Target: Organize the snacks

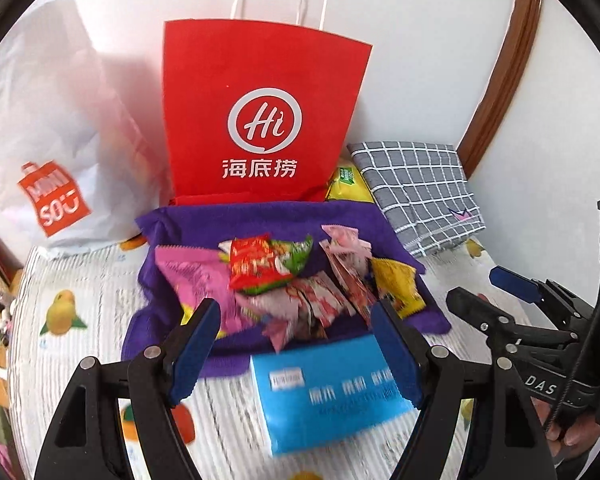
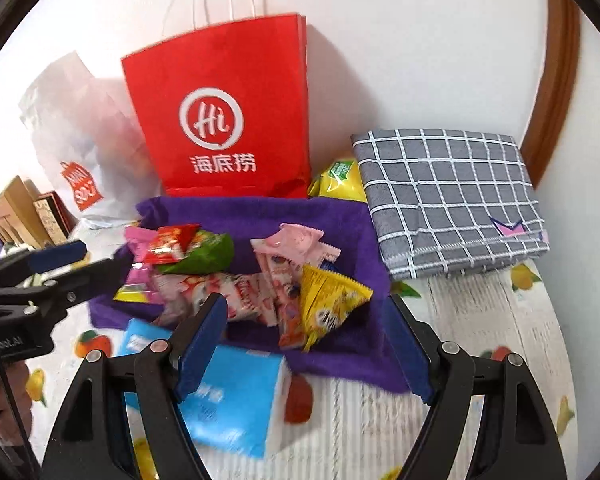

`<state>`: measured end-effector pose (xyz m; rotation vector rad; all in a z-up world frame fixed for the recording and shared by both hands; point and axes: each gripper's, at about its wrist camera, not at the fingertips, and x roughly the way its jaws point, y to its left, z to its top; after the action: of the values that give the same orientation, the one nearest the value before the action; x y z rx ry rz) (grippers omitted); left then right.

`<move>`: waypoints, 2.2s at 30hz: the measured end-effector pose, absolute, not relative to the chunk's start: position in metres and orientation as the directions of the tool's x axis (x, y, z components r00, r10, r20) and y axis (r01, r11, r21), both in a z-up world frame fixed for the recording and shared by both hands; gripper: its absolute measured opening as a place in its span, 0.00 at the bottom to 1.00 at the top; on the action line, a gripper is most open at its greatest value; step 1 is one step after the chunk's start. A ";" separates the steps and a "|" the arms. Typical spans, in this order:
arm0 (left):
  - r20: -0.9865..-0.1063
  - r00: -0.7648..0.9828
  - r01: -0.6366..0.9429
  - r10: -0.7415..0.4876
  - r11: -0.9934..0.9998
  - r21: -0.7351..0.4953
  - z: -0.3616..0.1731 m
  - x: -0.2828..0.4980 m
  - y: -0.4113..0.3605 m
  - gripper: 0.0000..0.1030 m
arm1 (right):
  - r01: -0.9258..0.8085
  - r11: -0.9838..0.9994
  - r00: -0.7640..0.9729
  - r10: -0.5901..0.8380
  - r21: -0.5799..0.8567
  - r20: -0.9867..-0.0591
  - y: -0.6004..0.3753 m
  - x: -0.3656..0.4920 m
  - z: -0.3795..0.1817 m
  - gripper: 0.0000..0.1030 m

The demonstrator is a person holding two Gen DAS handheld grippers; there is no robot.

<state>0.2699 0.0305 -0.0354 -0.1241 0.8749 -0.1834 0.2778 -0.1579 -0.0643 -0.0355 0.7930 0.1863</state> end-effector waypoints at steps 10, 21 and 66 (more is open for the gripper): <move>-0.737 0.653 0.075 -0.174 0.983 -0.166 -0.019 0.201 0.033 0.84 | -0.125 0.991 0.716 0.121 0.044 -0.688 -0.163 0.204 -0.041 0.82; -0.702 0.697 0.065 -0.145 0.988 -0.140 -0.005 0.140 0.032 0.90 | -0.062 0.997 0.752 0.075 0.043 -0.655 -0.172 0.144 -0.023 0.98; -0.661 0.744 0.036 -0.095 0.994 -0.102 0.017 0.090 0.035 0.91 | -0.082 0.995 0.788 0.100 0.058 -0.608 -0.168 0.088 -0.009 0.99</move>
<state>0.0903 0.0347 0.0172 -0.0844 0.7279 -0.0721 0.0876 -0.1684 -0.0095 0.0289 0.6564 0.0980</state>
